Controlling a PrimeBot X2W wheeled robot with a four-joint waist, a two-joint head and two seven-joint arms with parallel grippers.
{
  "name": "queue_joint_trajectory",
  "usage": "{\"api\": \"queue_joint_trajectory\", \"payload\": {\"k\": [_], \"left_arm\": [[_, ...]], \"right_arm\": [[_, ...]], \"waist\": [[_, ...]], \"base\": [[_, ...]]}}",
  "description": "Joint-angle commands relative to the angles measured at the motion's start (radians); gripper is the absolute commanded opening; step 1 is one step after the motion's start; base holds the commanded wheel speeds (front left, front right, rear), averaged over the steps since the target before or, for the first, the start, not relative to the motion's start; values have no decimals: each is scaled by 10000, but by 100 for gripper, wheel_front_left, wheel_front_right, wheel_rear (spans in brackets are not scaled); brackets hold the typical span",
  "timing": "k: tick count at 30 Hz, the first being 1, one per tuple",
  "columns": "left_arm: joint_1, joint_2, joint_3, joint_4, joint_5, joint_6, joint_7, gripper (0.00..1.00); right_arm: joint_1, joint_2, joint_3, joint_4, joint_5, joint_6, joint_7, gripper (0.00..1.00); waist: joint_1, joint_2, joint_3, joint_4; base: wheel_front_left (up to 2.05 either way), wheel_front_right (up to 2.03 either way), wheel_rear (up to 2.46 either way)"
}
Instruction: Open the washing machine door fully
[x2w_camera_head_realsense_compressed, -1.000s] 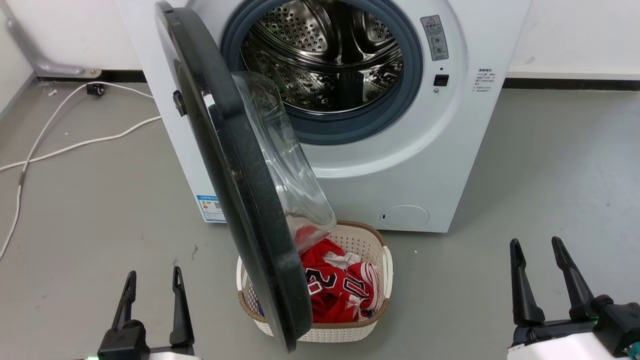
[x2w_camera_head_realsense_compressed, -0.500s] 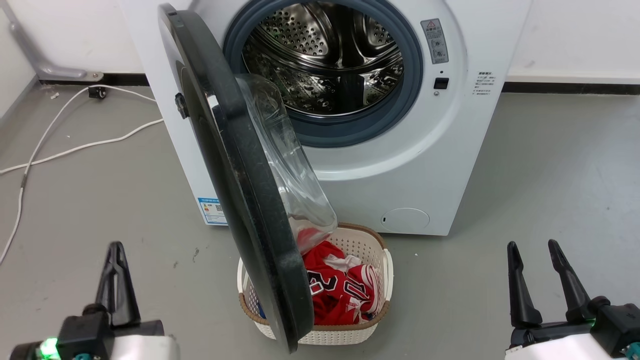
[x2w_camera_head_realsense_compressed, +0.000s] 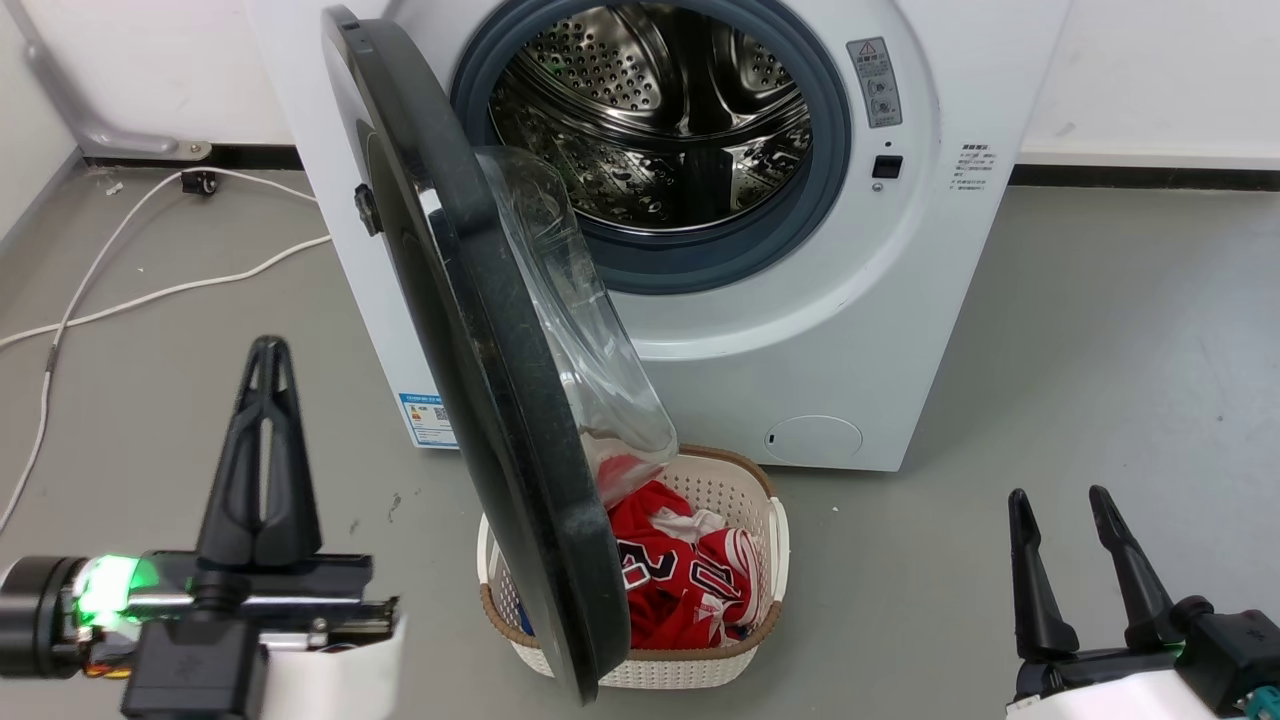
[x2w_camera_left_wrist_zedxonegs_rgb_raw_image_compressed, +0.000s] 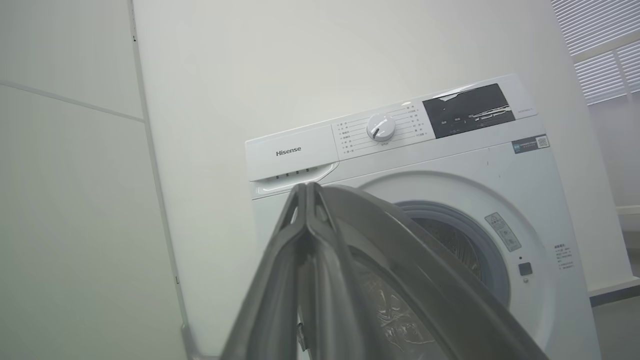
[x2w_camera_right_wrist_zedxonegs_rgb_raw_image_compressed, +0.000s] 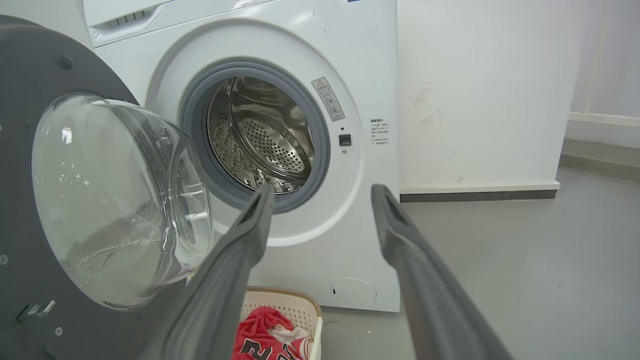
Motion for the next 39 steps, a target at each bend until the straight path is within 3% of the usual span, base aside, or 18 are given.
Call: {"api": "queue_joint_trajectory", "payload": {"k": [1, 10, 22, 39], "left_arm": [[-200, 58, -301, -222, 97, 26, -27, 0], [-688, 332, -2080, -697, 472, -114, -26, 0], [-1288, 181, -4705, -190, 324, -500, -25, 0], [-1094, -163, -6461, 1147, -618, -711, -25, 0]], "right_arm": [[128, 35, 34, 42, 37, -2, -21, 100], [144, 35, 109, 165, 31, -2, -21, 100], [120, 34, 176, 307, -46, -2, -21, 100], [67, 34, 264, 476, -93, -2, -21, 100]], "waist": [[0, -1, 1, 0], [0, -1, 4, -46], [0, -1, 11, -113], [0, -1, 185, -125]], "base": [[0, 0, 0], [0, 0, 0], [0, 0, 0], [0, 0, 0]]}}
